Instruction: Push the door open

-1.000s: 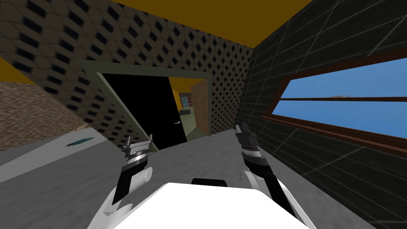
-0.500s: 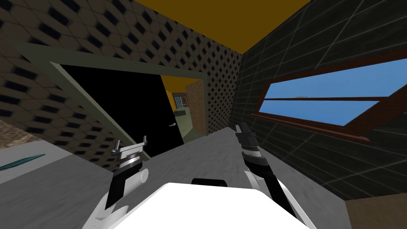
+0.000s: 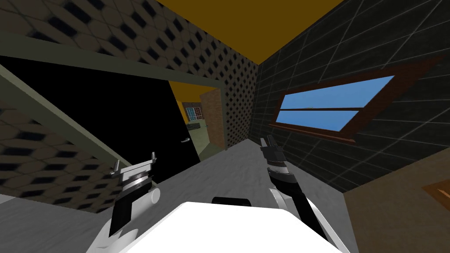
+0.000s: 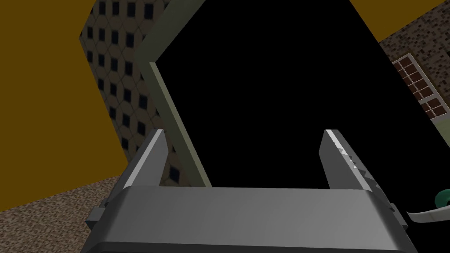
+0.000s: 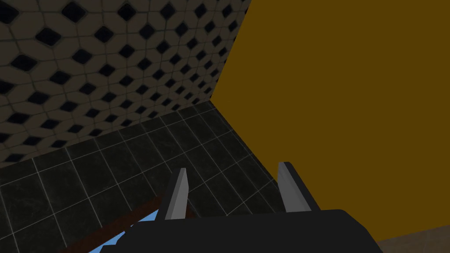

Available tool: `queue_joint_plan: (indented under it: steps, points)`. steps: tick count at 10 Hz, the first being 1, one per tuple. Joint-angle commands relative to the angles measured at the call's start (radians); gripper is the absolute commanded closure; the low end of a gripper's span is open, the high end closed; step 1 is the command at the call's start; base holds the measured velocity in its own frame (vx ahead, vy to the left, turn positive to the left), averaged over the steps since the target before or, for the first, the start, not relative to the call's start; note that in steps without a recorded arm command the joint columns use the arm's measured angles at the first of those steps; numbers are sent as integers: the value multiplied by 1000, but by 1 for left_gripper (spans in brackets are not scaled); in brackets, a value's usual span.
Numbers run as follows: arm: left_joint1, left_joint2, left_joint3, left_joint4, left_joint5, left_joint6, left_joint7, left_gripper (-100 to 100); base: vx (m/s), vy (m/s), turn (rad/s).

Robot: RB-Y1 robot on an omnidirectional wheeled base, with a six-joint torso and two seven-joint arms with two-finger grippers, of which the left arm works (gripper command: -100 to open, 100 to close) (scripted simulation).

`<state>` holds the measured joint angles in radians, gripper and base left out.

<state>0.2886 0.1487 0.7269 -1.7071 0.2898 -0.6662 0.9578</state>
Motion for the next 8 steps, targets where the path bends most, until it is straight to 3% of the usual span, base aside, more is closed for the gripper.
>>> queue_joint_plan:
  steps: [1, 8]
  points:
    - [-6, 3, 28, 16, 13, -2, 38, -100, -9, 102, -255]
    - [-32, 5, 126, 85, 56, -24, 172, -100, -17, 98, -232]
